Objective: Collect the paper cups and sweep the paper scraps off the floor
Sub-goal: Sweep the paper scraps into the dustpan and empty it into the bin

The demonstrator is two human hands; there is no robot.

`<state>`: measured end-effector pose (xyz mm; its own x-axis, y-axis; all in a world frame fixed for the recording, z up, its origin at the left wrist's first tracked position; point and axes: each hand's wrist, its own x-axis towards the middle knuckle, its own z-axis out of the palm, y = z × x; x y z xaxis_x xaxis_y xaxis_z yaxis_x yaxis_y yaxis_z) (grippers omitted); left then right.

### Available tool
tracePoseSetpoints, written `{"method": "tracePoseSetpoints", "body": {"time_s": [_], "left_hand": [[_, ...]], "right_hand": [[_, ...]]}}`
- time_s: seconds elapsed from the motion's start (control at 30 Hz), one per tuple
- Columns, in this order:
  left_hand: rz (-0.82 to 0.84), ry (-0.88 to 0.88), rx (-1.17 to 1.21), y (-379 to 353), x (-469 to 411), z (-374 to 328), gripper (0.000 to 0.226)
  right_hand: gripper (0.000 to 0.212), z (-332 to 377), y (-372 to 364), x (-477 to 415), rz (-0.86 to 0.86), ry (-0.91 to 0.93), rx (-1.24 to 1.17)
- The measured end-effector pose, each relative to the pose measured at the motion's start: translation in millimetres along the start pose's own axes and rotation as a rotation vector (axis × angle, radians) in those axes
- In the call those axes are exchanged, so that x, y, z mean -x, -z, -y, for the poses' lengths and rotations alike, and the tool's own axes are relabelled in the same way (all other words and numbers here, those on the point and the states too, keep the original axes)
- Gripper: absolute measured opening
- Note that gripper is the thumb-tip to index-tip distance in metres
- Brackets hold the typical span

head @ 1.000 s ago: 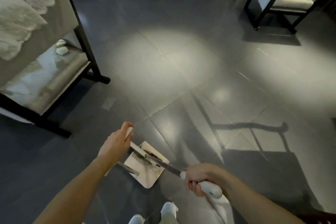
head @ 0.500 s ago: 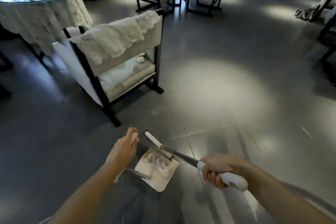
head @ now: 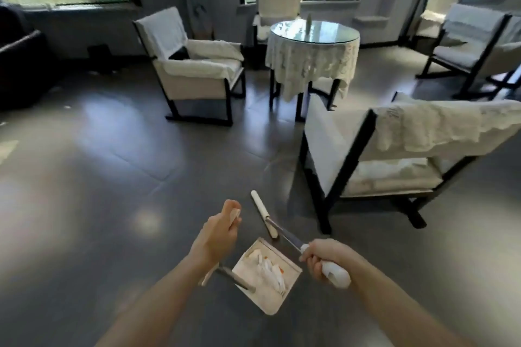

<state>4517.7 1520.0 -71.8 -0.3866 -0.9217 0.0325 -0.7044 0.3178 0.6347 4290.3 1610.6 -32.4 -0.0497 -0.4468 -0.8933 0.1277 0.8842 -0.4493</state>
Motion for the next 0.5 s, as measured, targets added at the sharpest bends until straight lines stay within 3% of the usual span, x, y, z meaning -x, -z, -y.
{"method": "tracePoseSetpoints", "body": {"time_s": [0.2,0.5], "left_hand": [[-0.188,0.105,-0.069,90.1,-40.2,96.6,0.01],[-0.438,0.308,-0.121,197.4,-142.9,229.4,0.012]], "right_hand": [[0.011,124.9,-112.5,-49.0,0.041,0.113,0.149],[0.018,316.9,-246.9,-136.1,0.193,0.093,0.23]]}}
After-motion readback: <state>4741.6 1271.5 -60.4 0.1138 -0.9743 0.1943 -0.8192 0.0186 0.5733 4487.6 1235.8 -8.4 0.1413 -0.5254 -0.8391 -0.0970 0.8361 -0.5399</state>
